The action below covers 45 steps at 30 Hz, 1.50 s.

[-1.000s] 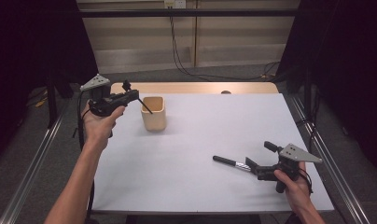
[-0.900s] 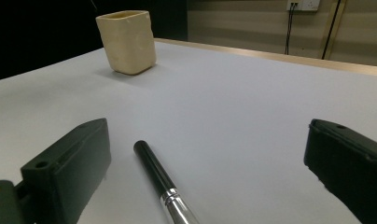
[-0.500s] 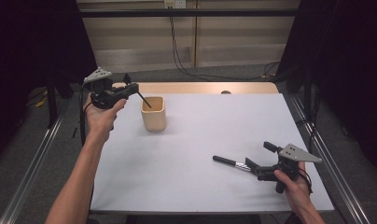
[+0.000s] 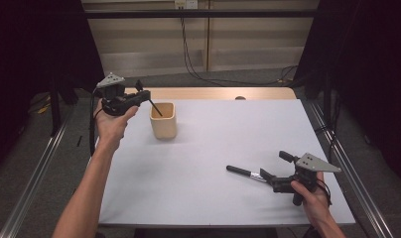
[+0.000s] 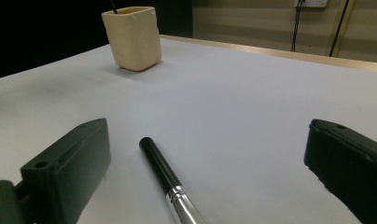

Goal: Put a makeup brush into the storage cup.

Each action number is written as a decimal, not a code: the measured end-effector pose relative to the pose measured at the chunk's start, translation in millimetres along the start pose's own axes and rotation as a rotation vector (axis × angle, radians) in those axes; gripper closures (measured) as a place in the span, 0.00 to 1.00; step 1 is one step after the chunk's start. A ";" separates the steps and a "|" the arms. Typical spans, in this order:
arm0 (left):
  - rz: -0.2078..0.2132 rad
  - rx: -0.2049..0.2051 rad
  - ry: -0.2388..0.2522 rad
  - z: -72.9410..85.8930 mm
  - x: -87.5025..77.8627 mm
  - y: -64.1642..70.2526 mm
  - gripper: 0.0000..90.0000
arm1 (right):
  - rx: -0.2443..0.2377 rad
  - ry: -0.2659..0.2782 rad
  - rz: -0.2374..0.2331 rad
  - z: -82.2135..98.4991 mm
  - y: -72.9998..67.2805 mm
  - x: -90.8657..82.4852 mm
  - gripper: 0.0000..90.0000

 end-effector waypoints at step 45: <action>-0.012 0.024 -0.081 30.9 31.9 1.2 0.95 | -0.008 -0.008 0.003 0.8 1.3 -0.9 0.00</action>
Point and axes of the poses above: each handheld gripper's, and its own axes: x roughly forward along the jaws, z roughly out of its underside, y roughly to its right, the point moved 1 cm from there along x, roughly forward along the jaws, and after that the axes turned 8 degrees about x, right-handed, at the moved point
